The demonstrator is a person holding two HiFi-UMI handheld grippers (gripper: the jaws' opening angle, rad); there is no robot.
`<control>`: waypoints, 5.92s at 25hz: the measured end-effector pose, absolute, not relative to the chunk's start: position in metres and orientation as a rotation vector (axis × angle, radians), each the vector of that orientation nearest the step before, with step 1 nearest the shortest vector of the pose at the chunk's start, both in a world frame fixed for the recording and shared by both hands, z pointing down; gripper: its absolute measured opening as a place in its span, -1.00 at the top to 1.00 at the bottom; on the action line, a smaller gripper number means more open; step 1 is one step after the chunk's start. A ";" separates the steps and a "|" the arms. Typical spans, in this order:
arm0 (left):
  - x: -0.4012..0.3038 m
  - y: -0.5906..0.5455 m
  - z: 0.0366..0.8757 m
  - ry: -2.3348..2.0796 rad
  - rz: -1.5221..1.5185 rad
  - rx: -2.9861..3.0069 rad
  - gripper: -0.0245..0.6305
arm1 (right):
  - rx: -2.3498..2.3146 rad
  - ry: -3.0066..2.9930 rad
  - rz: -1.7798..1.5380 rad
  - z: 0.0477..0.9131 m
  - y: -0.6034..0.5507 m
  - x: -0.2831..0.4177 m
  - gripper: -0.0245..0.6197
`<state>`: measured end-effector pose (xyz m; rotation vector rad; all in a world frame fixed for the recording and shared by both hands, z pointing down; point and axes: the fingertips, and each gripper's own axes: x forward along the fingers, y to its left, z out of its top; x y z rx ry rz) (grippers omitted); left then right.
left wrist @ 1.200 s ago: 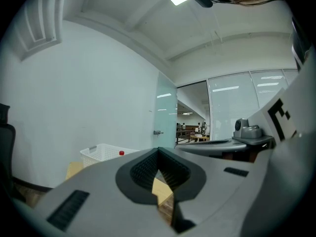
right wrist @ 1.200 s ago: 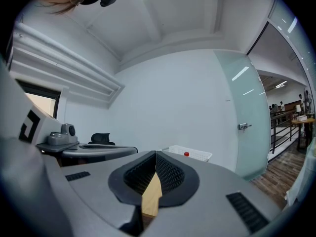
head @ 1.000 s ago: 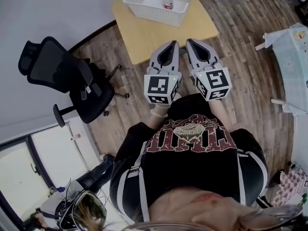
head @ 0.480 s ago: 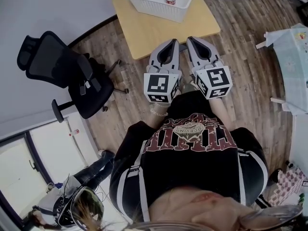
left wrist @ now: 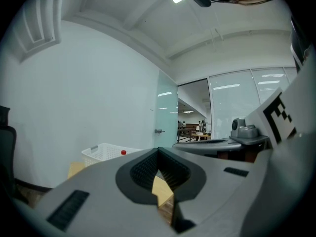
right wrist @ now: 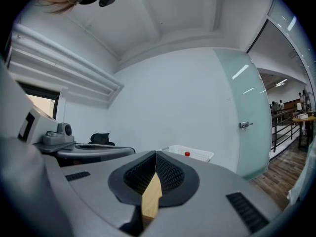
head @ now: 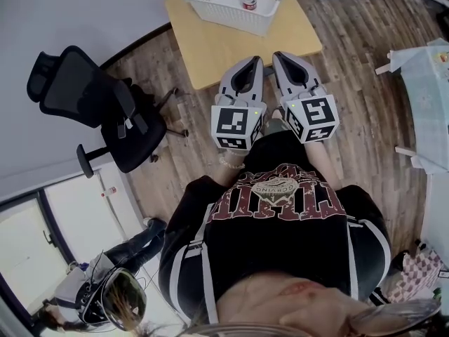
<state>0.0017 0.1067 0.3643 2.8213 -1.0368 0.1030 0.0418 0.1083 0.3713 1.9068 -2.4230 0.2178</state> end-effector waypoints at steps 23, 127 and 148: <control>0.048 0.022 0.362 -1.184 0.128 2.749 0.78 | 1.751 -2.530 0.245 0.368 0.019 0.082 0.87; 0.064 -0.180 0.398 -0.933 0.169 2.790 0.78 | 1.915 -2.277 0.314 0.418 -0.187 0.100 0.87; 0.039 -0.186 0.399 -1.035 0.134 2.724 0.78 | 1.847 -2.258 0.333 0.430 -0.194 0.095 0.87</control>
